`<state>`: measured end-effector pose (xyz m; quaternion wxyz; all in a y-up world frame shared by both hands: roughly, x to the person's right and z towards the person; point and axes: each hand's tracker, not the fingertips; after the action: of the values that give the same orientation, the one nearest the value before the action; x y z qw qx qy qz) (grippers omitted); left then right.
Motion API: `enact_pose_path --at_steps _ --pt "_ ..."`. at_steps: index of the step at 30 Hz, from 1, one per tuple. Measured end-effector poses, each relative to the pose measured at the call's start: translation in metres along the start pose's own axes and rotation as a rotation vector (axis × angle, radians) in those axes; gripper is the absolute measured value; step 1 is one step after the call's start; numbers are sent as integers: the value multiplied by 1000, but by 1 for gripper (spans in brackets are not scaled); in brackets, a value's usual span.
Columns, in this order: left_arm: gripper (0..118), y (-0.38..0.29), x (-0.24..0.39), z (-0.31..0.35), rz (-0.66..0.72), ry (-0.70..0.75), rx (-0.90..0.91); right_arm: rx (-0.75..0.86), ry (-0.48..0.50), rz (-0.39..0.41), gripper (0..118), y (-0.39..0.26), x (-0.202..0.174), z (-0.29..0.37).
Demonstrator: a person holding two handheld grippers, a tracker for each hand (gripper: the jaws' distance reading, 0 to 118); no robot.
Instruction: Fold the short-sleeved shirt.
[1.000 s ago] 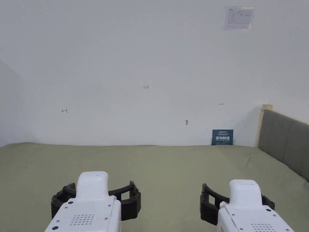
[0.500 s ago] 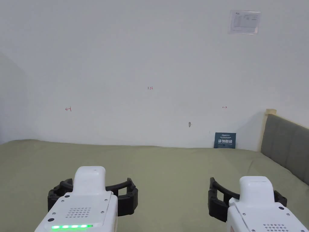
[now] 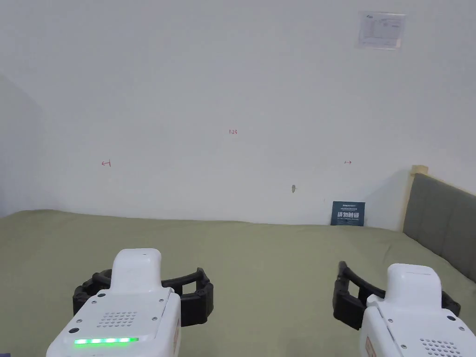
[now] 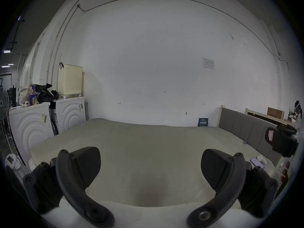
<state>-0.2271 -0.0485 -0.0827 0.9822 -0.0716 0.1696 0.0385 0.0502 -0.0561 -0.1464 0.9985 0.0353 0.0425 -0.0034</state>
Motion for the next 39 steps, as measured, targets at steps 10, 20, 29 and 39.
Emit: enact_pose_path --at_steps 10,20,29,39 --pt "118 1 5 -1 -5 -12 -5 10 231 -79 89 11 7 0" --pt "118 8 9 -3 -2 -21 7 7 206 -9 89 7 -1 1" --pt "118 8 11 -8 -2 -23 -6 -39 170 -61 88 18 -2 1" --pt "118 21 18 -7 7 -59 -3 -63 196 -103 88 46 1 -2"
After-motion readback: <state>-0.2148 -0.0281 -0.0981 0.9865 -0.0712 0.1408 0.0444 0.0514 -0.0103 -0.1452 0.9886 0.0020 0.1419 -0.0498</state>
